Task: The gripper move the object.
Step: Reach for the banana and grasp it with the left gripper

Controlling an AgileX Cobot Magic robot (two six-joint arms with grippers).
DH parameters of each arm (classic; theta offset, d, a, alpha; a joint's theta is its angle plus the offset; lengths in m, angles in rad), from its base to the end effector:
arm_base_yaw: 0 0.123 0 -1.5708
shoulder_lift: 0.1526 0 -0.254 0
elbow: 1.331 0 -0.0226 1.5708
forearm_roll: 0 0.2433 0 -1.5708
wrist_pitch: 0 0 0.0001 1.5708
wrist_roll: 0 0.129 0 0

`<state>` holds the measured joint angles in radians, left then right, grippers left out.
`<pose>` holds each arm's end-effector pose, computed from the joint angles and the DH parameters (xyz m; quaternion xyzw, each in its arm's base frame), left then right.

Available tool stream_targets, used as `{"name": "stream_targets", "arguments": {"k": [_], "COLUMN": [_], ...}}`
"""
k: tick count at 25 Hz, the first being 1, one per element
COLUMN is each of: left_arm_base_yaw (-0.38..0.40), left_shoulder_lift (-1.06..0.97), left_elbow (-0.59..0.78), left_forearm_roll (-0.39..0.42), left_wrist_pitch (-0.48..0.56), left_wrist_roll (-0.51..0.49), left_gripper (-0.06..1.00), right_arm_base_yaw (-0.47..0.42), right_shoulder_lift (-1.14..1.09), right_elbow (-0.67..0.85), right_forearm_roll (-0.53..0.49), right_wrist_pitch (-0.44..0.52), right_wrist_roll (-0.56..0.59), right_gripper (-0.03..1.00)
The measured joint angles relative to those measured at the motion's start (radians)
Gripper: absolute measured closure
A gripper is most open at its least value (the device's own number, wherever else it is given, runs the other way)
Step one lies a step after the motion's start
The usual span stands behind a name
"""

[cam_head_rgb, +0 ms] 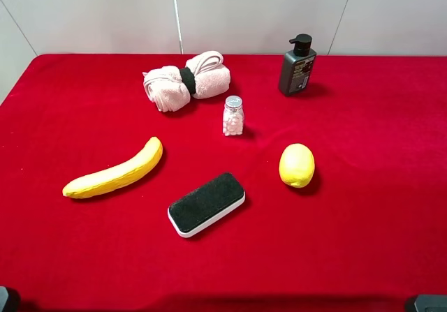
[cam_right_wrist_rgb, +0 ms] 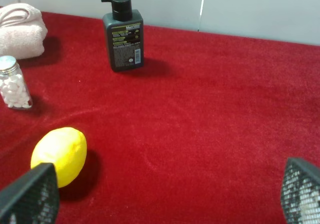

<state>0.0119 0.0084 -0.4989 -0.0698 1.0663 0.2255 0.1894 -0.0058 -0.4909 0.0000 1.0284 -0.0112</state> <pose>0.0546 -0.0072 0.2551 0.0926 0.8516 0.0263 0.5153 0.0547 0.0105 0.2576 -0.0847 0.8413 0.0475 0.5317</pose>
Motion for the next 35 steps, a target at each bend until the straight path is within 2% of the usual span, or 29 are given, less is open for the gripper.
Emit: {"name": "stream_targets", "arguments": {"k": [35], "left_arm_base_yaw": [0.0], "left_shoulder_lift": [0.0], "left_elbow": [0.0], "left_forearm_roll": [-0.001], "left_wrist_pitch": [0.003], "left_wrist_roll": [0.0], "left_gripper": [0.07], "right_arm_base_yaw": [0.0], "right_shoulder_lift": [0.0], "right_elbow": [0.0], "right_forearm_roll": [0.0], "right_wrist_pitch": [0.0], "right_wrist_roll": [0.0], "right_gripper": [0.27]}}
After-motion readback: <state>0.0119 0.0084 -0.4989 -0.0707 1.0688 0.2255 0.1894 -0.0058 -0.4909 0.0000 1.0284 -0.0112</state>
